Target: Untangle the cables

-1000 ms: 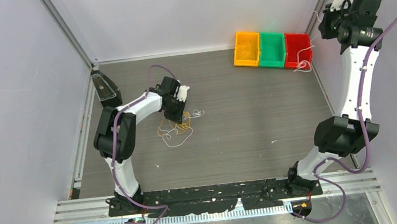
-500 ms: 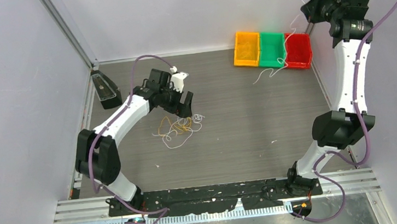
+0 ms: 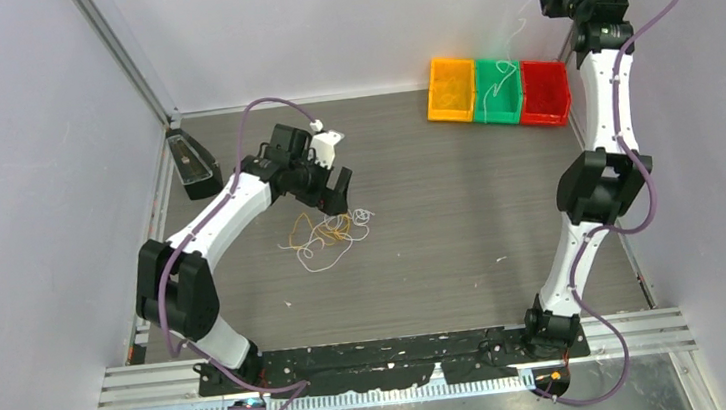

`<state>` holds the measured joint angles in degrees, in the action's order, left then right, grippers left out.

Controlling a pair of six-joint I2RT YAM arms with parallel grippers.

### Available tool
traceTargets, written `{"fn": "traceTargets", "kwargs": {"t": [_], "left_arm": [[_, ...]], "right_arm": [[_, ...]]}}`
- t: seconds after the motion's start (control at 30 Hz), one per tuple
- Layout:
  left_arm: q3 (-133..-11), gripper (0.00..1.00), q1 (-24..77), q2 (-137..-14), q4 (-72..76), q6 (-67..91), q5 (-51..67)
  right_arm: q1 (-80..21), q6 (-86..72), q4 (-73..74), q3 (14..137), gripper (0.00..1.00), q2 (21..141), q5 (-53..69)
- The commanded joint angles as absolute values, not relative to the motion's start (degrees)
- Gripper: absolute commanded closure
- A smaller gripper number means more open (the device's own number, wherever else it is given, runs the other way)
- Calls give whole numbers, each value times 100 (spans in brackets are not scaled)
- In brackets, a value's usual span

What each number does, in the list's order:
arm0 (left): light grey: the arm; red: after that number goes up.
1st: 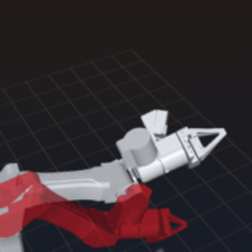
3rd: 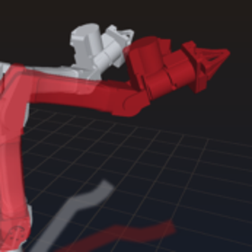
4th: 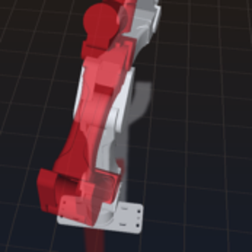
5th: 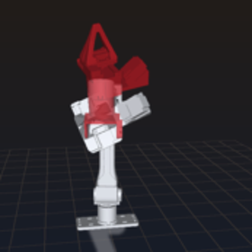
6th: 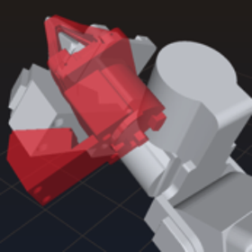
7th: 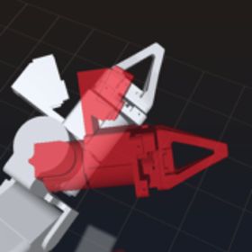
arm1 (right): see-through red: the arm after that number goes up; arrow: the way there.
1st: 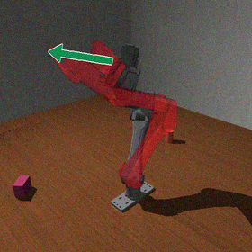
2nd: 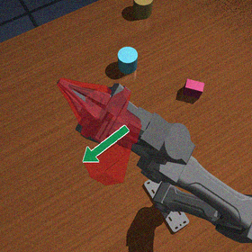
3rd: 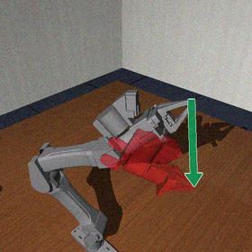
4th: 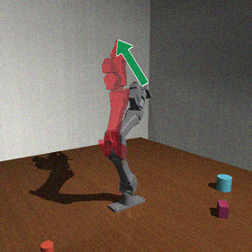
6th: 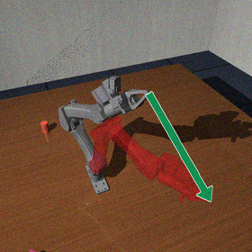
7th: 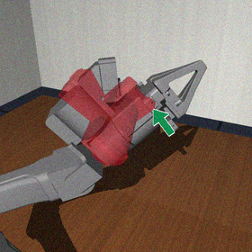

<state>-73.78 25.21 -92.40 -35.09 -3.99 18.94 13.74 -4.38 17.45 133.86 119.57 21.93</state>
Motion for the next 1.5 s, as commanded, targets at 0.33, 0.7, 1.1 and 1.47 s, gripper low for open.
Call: {"fn": "traceTargets", "kwargs": {"t": [0.33,0.7,1.1,1.47], "left_arm": [[-7621,7,2370,-9208,-3791,-701,1530],[-7521,7,2263,-9210,-3781,-674,1698],[-7648,8,2250,-9366,-3860,-616,1794],[-7410,8,2184,-9276,-3970,-598,1735]], "right_arm": [[1338,-423,35,14479,95,12679,1192],[1347,-588,-428,14232,95,11918,1344],[1341,-402,-589,14103,95,12142,1237],[1081,129,-604,13345,95,12632,1429]]}}
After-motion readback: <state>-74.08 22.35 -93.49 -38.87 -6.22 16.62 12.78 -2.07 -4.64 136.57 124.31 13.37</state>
